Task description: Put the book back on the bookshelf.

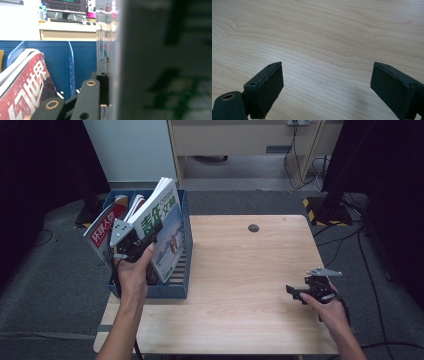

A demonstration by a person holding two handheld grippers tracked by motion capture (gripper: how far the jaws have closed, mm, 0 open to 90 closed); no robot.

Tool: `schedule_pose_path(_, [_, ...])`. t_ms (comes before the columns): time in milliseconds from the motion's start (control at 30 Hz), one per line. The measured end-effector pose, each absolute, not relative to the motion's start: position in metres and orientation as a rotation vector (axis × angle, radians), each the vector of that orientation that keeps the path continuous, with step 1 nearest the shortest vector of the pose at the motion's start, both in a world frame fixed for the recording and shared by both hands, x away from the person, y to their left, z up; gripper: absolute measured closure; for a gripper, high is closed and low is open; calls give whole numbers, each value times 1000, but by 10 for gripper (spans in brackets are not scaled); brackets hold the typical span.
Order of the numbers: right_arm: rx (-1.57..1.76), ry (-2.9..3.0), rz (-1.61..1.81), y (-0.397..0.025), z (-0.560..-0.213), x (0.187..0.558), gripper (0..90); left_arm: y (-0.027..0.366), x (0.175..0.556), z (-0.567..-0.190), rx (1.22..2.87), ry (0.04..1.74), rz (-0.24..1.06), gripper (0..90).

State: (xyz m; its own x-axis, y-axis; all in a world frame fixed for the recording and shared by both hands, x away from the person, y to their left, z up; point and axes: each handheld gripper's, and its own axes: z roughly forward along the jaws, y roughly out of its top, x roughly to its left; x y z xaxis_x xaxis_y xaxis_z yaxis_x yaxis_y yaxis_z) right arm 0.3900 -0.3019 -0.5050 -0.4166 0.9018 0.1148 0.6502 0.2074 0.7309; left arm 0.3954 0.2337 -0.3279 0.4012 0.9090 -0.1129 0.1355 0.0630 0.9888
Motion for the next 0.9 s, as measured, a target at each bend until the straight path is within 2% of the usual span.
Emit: schedule_pose_path(900, [1450,2153,1028,-303,-506,390,116,231,407,-337,1405,1030,772,736])
